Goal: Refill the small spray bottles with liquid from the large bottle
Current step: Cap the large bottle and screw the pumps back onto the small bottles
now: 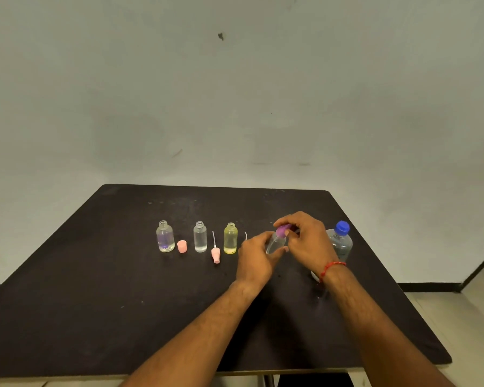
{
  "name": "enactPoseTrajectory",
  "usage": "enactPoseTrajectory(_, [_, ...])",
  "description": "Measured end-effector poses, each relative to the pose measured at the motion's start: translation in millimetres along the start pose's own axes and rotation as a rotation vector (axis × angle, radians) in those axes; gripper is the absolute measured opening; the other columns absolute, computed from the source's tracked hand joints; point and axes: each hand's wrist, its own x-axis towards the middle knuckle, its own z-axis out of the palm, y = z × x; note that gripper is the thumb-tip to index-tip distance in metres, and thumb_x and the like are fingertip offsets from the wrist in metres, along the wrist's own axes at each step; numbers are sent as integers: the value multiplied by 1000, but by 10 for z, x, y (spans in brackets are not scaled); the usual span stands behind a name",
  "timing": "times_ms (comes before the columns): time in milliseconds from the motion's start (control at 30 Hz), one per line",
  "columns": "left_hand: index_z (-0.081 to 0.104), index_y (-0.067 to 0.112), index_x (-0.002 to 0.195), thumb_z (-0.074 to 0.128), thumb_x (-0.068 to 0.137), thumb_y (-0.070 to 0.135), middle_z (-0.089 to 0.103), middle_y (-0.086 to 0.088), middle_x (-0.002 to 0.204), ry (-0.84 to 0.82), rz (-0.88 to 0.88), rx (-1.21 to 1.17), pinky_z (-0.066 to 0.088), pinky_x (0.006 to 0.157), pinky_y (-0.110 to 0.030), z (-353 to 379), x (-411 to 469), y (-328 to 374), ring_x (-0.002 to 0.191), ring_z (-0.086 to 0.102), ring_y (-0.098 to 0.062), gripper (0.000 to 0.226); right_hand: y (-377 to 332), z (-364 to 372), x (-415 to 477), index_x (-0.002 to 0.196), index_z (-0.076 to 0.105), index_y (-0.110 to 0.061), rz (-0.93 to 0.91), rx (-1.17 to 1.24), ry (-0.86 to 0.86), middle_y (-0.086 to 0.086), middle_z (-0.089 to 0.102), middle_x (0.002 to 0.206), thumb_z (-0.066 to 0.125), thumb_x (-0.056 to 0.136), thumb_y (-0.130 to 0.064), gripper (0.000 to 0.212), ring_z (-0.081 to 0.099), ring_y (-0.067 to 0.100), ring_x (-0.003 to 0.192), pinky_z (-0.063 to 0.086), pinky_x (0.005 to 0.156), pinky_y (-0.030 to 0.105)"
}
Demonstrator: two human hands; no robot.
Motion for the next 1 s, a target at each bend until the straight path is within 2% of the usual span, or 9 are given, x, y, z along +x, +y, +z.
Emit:
enactPoseTrajectory(133, [73, 25, 107, 78, 84, 36, 72, 12, 88, 6, -7, -3, 58, 72, -32, -50, -47, -12, 79, 68, -4, 26, -6, 10, -24, 111, 68, -24, -3, 17, -65, -7, 65, 110, 61, 85, 4, 38, 59, 7, 102, 46, 89, 15])
enactPoseTrajectory(300, [73, 24, 107, 77, 85, 38, 73, 13, 88, 5, 9, 1, 58, 73, -29, -89, -78, 12, 80, 68, -3, 26, -51, 30, -46, 110, 62, -28, 28, 82, -80, -5, 64, 106, 64, 87, 1, 37, 60, 8, 101, 51, 86, 18])
enactPoseTrajectory(367, [73, 24, 107, 77, 86, 39, 72, 13, 88, 4, 12, 18, 57, 71, -26, -106, -82, 30, 78, 68, -3, 27, -63, 33, -37, 112, 60, -28, 17, 54, -97, -3, 63, 108, 63, 88, -1, 36, 59, 10, 102, 52, 90, 24])
enactPoseTrajectory(500, [73, 23, 104, 75, 87, 40, 71, 14, 87, 19, 27, 50, 53, 69, -19, -133, -74, 51, 82, 66, -1, 24, -88, 42, -3, 117, 59, -24, -12, -77, -135, -1, 58, 111, 62, 91, -7, 31, 55, 11, 102, 47, 91, 23])
enactPoseTrajectory(700, [73, 24, 110, 76, 87, 36, 70, 16, 89, 32, 29, 74, 47, 67, -12, -135, -87, 81, 79, 65, 1, 26, -122, 49, 0, 108, 61, -21, -7, -86, -77, -3, 61, 101, 68, 88, -20, 21, 56, 8, 91, 46, 79, 15])
enactPoseTrajectory(800, [73, 25, 112, 76, 88, 35, 67, 20, 85, 43, 22, 67, 44, 60, -9, -130, -100, 97, 65, 59, 8, 26, -115, 59, -22, 119, 58, -21, 35, -52, -48, -4, 61, 101, 74, 84, -31, 39, 57, 6, 87, 48, 78, 16])
enactPoseTrajectory(867, [74, 25, 108, 76, 88, 31, 64, 23, 81, 45, 15, 43, 43, 59, -7, -135, -110, 112, 64, 58, 12, 21, -114, 64, -47, 130, 50, -22, 55, 6, -43, -6, 60, 101, 75, 83, -35, 55, 58, 5, 87, 50, 78, 17])
enactPoseTrajectory(933, [74, 26, 105, 75, 89, 32, 66, 20, 81, 43, 17, 19, 43, 61, -8, -143, -109, 113, 70, 61, 10, 17, -104, 74, -67, 137, 44, -25, 52, 98, -33, -8, 60, 105, 75, 84, -30, 62, 57, 2, 93, 46, 76, 12])
enactPoseTrajectory(1000, [74, 25, 100, 75, 88, 34, 69, 16, 81, 38, 13, -2, 45, 63, -11, -143, -106, 112, 77, 65, 3, 15, -74, 89, -78, 141, 42, -26, 45, 201, -13, -10, 62, 111, 74, 85, -18, 65, 59, 0, 100, 49, 80, 16])
